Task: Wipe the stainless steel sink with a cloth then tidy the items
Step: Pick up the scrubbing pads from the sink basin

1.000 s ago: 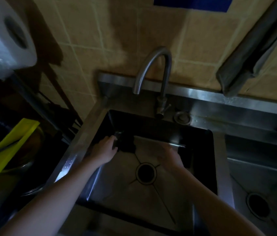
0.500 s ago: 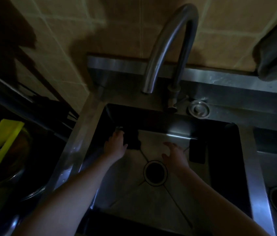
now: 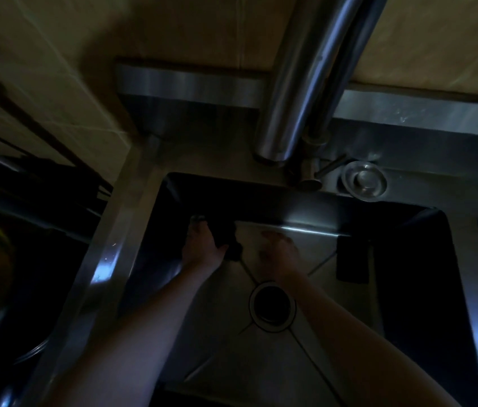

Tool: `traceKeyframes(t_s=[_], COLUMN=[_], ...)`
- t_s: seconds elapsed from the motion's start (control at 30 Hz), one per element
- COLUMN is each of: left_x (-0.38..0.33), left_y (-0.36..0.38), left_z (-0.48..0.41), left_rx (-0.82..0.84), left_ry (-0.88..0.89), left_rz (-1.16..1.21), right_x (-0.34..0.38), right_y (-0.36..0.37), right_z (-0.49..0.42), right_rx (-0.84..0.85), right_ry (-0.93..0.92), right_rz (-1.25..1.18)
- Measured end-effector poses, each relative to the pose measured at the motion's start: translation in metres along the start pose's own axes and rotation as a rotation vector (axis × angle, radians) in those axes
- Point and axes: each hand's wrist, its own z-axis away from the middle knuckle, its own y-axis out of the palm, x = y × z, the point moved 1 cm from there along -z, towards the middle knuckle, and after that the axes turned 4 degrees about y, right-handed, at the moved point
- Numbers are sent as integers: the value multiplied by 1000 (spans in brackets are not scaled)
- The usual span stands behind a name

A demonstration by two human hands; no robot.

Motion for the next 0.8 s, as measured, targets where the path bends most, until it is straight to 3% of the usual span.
traceKeyframes(t_s=[0.17,0.33,0.5,0.63,0.8], left_x=[-8,-19,-21,-18,-23], left_y=[23,43,58,61,64], left_z=[-10,-12,-20,-21,-13], left_rx=[-35,74,37,61,65], left_ry=[-25,-214,-277,-286,-210], left_rz=[24,27,27,-61,-67], right_x=[-15,-40,-74,-92,-112], right_y=[6,3,-2,-11,-5], right_z=[2,19,36,48,58], right_rx=[7,-11,-47,-103,-145], right_ry=[26,24,-8,158,326], right_rz=[-24,-31,-22,-436,-490])
